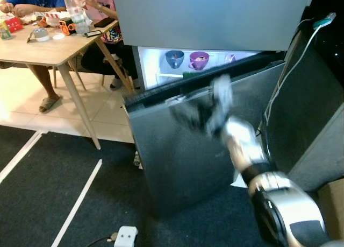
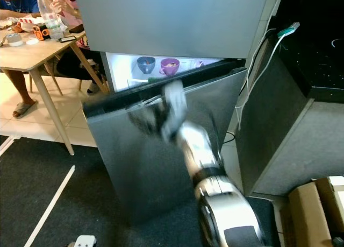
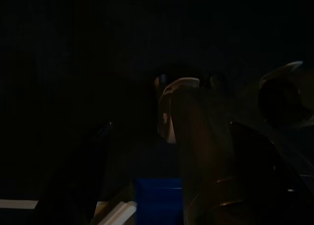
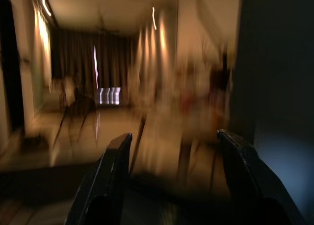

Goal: Restocking fridge

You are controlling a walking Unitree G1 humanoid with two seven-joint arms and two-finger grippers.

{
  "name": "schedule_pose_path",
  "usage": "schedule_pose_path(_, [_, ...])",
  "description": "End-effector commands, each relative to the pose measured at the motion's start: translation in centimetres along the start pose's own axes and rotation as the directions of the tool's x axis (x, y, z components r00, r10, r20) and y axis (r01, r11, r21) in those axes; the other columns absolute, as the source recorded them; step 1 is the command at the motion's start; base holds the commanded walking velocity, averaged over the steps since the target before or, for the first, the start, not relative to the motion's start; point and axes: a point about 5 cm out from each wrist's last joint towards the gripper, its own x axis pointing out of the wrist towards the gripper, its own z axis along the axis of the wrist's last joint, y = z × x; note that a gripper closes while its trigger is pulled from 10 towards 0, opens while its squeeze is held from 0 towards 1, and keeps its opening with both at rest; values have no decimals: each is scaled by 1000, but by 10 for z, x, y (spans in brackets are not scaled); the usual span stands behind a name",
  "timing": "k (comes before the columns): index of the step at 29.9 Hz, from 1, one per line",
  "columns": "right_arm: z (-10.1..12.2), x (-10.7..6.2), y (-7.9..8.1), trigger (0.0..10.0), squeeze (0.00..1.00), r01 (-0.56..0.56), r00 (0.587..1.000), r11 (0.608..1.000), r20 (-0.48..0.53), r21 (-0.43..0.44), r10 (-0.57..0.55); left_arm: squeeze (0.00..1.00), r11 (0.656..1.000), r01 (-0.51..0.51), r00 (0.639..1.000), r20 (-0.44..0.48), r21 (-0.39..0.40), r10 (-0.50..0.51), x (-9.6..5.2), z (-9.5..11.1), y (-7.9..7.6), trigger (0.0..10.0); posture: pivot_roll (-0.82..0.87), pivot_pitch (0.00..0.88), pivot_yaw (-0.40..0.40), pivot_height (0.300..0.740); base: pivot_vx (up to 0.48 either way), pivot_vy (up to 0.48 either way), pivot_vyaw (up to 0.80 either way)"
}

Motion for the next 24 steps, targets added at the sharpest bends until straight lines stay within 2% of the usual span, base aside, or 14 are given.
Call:
schedule_pose_path(1, [-16, -16, -9, 10000, 0, 100, 995, 994, -31, 41, -99, 0, 1000, 1, 999, -43, -3, -1, -2, -12, -2, 10000, -54, 26, 1, 740, 0, 0, 0])
schedule_pose_path(4, [-19, -21, -12, 10000, 0, 119, 992, 992, -50, 34, -117, 0, 1000, 0, 999, -41, -4, 0, -1, -11, -2, 10000, -54, 26, 1, 740, 0, 0, 0])
schedule_pose_path(5, [-49, -49, -18, 10000, 0, 177, 964, 984, -208, 28, -167, 0, 1000, 0, 999, -40, -5, 0, -1, -11, -3, 10000, -52, 23, -2, 740, 0, 0, 0])
schedule_pose_path(6, [-49, -49, -18, 10000, 0, 177, 964, 984, -208, 28, -167, 0, 1000, 0, 999, -40, -5, 0, -1, -11, -3, 10000, -52, 23, -2, 740, 0, 0, 0])
schedule_pose_path(7, [-66, -67, -19, 10000, 0, 206, 937, 978, -292, 23, -191, 0, 1000, 1, 999, -41, -6, -1, -1, -11, -3, 10000, -52, 21, -7, 740, 0, 0, 0])
schedule_pose_path(10, [-119, -135, -15, 10000, 0, 332, 776, 943, -563, -21, -286, 0, 1000, 0, 999, -43, -7, 0, -1, -12, -3, 10000, -54, 18, -7, 740, 0, 0, 0])
schedule_pose_path(12, [-119, -135, -15, 10000, 0, 332, 776, 943, -563, -21, -286, 0, 1000, 0, 999, -43, -7, 0, -1, -12, -3, 10000, -54, 18, -7, 740, 0, 0, 0])
schedule_pose_path(13, [-135, -162, -11, 10000, 0, 373, 692, 927, -651, -48, -312, 0, 1000, 0, 999, -44, -5, 0, -1, -12, -3, 10000, -54, 18, -7, 740, 0, 0, 0])
schedule_pose_path(15, [-135, -162, -11, 10000, 0, 373, 692, 927, -651, -48, -312, 0, 1000, 0, 999, -44, -5, 0, -1, -12, -3, 10000, -54, 18, -7, 740, 0, 0, 0])
schedule_pose_path(17, [-162, -226, 2, 10000, 0, 514, 477, 853, -795, -94, -375, 0, 1000, -3, 999, -46, 0, 3, -2, -12, -1, 10000, -57, 13, 1, 740, 0, 0, 0])
schedule_pose_path(18, [-173, -270, 14, 10000, 0, 589, 322, 795, -860, -146, -397, 0, 1000, -6, 999, -44, 5, 6, -2, -12, 0, 10000, -50, 11, 5, 740, 0, 0, 0])
schedule_pose_path(19, [-179, -302, 26, 10000, 0, 631, 206, 752, -894, -189, -398, 0, 1000, -9, 999, -42, 8, 10, -2, -11, 1, 10000, -50, 11, 5, 740, 0, 0, 0])
schedule_pose_path(20, [-179, -302, 26, 10000, 0, 631, 206, 752, -894, -189, -398, 0, 1000, -9, 999, -42, 8, 10, -2, -11, 1, 10000, -50, 11, 5, 740, 0, 0, 0])
schedule_pose_path(24, [-185, -374, 64, 10000, 0, 671, -48, 684, -937, -287, -346, 0, 1000, -18, 999, -35, 15, 18, -2, -8, 3, 10000, -43, 3, 12, 740, 0, 0, 0])
